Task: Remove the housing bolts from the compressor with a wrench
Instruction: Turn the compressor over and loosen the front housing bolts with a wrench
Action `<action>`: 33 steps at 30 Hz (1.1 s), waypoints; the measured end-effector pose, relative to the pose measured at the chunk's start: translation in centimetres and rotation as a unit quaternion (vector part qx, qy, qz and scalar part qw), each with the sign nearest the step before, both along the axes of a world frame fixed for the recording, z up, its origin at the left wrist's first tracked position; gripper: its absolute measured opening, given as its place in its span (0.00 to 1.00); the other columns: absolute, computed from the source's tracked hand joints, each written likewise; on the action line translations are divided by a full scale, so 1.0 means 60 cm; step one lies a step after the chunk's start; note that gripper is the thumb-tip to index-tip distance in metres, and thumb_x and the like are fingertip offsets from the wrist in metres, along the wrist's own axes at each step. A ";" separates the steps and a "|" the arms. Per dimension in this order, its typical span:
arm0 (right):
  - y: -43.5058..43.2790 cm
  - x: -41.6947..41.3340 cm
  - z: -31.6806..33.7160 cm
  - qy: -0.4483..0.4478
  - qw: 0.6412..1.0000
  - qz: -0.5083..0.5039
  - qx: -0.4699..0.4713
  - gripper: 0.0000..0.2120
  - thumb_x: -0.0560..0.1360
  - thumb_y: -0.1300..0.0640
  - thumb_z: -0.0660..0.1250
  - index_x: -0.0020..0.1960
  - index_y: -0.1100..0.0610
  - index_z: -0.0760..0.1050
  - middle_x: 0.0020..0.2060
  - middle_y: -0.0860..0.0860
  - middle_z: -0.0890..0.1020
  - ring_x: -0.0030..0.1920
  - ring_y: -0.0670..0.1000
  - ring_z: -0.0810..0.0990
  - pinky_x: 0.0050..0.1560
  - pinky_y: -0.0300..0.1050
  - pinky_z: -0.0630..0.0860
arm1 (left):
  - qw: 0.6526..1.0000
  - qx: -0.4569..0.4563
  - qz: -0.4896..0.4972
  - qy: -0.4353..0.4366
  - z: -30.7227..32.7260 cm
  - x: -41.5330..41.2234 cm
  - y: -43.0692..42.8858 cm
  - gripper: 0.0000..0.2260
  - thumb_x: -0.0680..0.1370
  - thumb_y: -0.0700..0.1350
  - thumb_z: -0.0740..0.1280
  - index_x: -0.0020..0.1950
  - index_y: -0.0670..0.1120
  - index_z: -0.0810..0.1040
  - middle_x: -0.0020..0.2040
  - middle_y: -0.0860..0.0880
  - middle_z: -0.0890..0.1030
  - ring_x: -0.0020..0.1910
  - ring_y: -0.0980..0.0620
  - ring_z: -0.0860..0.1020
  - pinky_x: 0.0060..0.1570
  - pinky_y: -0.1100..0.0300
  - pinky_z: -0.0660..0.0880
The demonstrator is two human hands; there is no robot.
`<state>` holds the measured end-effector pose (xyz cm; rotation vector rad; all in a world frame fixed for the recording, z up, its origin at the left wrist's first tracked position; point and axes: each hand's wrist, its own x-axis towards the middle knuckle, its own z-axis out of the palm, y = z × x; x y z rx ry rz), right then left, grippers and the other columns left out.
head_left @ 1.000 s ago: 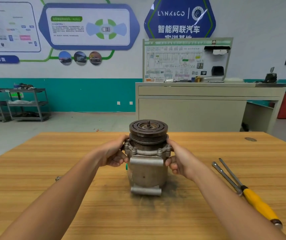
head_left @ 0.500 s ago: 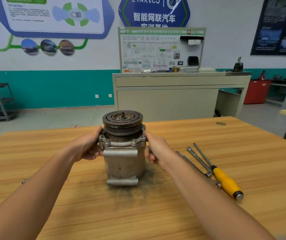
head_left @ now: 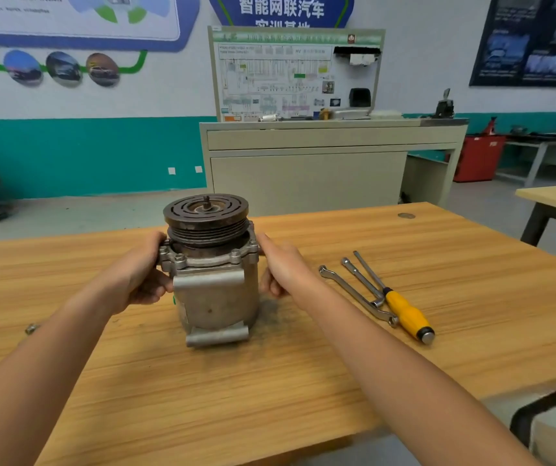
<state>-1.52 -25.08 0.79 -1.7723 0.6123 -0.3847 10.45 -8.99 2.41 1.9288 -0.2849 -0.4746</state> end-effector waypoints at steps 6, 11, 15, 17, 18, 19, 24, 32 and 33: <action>-0.138 -0.087 -0.060 0.216 0.853 -0.160 -0.447 0.17 0.78 0.49 0.55 0.58 0.57 0.75 0.55 0.55 0.76 0.52 0.55 0.74 0.48 0.47 0.70 | 0.926 0.072 0.099 -0.358 -0.036 -0.017 0.028 0.24 0.80 0.61 0.49 0.60 0.46 0.73 0.45 0.44 0.80 0.43 0.46 0.78 0.42 0.53 0.73; -0.192 -0.110 -0.097 0.378 0.745 -0.086 -0.542 0.16 0.79 0.51 0.56 0.61 0.57 0.73 0.58 0.54 0.74 0.60 0.54 0.70 0.52 0.47 0.70 | 0.929 -0.059 0.046 -0.362 -0.055 -0.032 -0.004 0.21 0.82 0.53 0.53 0.72 0.45 0.66 0.68 0.45 0.69 0.65 0.49 0.68 0.62 0.52 0.65; -0.183 -0.092 -0.096 0.360 0.703 -0.044 -0.612 0.14 0.77 0.63 0.55 0.59 0.57 0.74 0.54 0.53 0.77 0.56 0.53 0.75 0.47 0.45 0.70 | 0.940 -0.184 0.058 -0.280 -0.066 -0.045 -0.022 0.15 0.82 0.49 0.53 0.68 0.50 0.69 0.62 0.52 0.74 0.61 0.55 0.70 0.56 0.57 0.66; -0.172 -0.089 -0.095 0.368 0.715 -0.033 -0.593 0.14 0.77 0.65 0.55 0.59 0.58 0.73 0.54 0.53 0.78 0.54 0.53 0.77 0.44 0.44 0.70 | 0.940 -0.190 0.061 -0.277 -0.066 -0.044 -0.019 0.13 0.82 0.48 0.54 0.64 0.52 0.70 0.59 0.53 0.75 0.58 0.55 0.71 0.53 0.59 0.65; -0.167 -0.089 -0.094 0.366 0.723 -0.032 -0.585 0.14 0.77 0.65 0.54 0.60 0.58 0.72 0.54 0.53 0.78 0.54 0.53 0.78 0.43 0.43 0.70 | 0.940 -0.187 0.062 -0.279 -0.066 -0.043 -0.017 0.11 0.82 0.48 0.55 0.63 0.53 0.70 0.58 0.53 0.75 0.57 0.55 0.72 0.51 0.60 0.65; -0.163 -0.089 -0.093 0.354 0.735 -0.038 -0.577 0.14 0.77 0.64 0.53 0.61 0.58 0.70 0.54 0.53 0.79 0.53 0.54 0.78 0.43 0.43 0.70 | 0.940 -0.186 0.063 -0.279 -0.066 -0.042 -0.015 0.10 0.81 0.48 0.56 0.62 0.53 0.71 0.58 0.53 0.76 0.57 0.55 0.72 0.50 0.61 0.66; -0.104 -0.096 -0.043 0.102 0.928 -0.089 -0.348 0.04 0.78 0.56 0.56 0.50 0.55 0.67 0.37 0.53 0.77 0.33 0.51 0.72 0.30 0.44 0.63 | 0.943 -0.194 0.083 -0.257 -0.056 -0.041 -0.020 0.11 0.80 0.45 0.58 0.62 0.47 0.72 0.59 0.48 0.76 0.58 0.51 0.74 0.52 0.59 0.69; -0.012 -0.150 0.047 0.064 0.829 0.005 -0.555 0.16 0.79 0.56 0.54 0.65 0.45 0.66 0.37 0.53 0.79 0.40 0.57 0.77 0.35 0.46 0.66 | 0.918 -0.198 0.165 -0.301 -0.074 -0.062 -0.020 0.13 0.77 0.47 0.61 0.60 0.45 0.68 0.55 0.52 0.68 0.49 0.62 0.70 0.47 0.71 0.65; -0.007 -0.153 0.050 0.096 0.800 0.002 -0.592 0.19 0.80 0.55 0.52 0.69 0.42 0.60 0.40 0.53 0.80 0.43 0.58 0.77 0.35 0.46 0.65 | 0.911 -0.191 0.178 -0.320 -0.079 -0.063 -0.019 0.13 0.76 0.48 0.61 0.59 0.46 0.68 0.56 0.52 0.67 0.51 0.63 0.69 0.49 0.72 0.64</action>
